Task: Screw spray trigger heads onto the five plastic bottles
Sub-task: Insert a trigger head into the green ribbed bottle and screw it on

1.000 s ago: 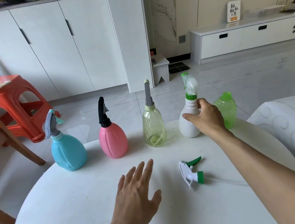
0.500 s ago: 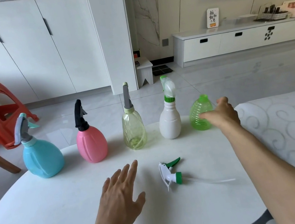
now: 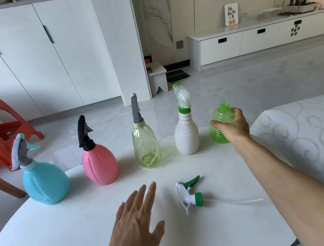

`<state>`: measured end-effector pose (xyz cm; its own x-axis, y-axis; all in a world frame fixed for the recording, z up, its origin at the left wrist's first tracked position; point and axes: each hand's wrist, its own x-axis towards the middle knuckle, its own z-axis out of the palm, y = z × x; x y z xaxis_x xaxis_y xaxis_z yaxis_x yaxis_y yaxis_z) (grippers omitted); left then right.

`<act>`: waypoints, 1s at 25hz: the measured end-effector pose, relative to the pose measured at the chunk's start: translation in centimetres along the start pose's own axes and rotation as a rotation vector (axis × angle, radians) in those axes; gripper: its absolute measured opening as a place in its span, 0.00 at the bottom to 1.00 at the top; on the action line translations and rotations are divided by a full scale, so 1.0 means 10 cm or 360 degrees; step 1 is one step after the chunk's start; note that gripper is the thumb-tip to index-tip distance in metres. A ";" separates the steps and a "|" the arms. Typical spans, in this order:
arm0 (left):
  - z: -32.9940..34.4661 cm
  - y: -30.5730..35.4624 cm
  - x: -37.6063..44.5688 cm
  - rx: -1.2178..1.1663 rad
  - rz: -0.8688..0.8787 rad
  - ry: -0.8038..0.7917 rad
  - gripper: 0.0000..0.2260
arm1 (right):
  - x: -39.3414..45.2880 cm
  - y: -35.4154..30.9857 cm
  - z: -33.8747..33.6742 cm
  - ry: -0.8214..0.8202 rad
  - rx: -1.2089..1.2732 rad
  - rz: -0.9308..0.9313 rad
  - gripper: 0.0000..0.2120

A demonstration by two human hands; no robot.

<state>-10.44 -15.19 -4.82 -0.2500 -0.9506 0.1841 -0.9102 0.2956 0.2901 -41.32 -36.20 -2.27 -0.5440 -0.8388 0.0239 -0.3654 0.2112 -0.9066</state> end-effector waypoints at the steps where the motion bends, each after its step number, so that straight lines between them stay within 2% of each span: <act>1: 0.00 0.02 0.01 0.0009 0.0015 0.0002 0.40 | -0.02 -0.01 -0.03 0.0009 -0.0005 0.0002 0.32; 6: -0.07 0.09 0.15 -0.0007 0.0037 0.0106 0.39 | -0.21 -0.27 -0.41 0.0137 -0.0089 -0.0095 0.32; 10: -0.18 0.22 0.22 -0.0048 0.0035 0.0214 0.39 | -0.72 -0.61 -0.83 -0.0026 0.0025 -0.0281 0.34; 12: -0.26 0.28 0.22 -0.0080 0.0014 0.0239 0.46 | -1.07 -0.71 -0.95 -0.0226 0.0143 -0.0390 0.32; 14: -0.37 0.30 0.18 -0.0139 0.0025 0.0268 0.54 | -1.42 -0.75 -0.95 -0.0582 0.0291 -0.0439 0.28; 16: -0.48 0.33 0.14 -0.0467 0.0051 0.0247 0.59 | -1.70 -0.73 -0.84 -0.1030 0.0407 -0.0394 0.24; 19: -0.57 0.37 0.08 -0.1002 0.0024 0.0150 0.61 | -1.99 -0.69 -0.61 -0.1617 0.0510 -0.0332 0.21; 21: -0.56 0.38 0.05 -0.1090 0.0044 0.0136 0.60 | -2.07 -0.68 -0.52 -0.1799 0.0513 -0.0377 0.21; 25: -0.53 0.34 0.01 -0.1141 0.0060 0.0227 0.54 | -2.09 -0.65 -0.44 -0.1924 0.0567 -0.0320 0.23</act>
<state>-11.75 -13.78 1.17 -0.1870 -0.9313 0.3127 -0.4500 0.3641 0.8155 -30.96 -17.83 4.97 0.5968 -0.8006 -0.0536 -0.0367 0.0395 -0.9985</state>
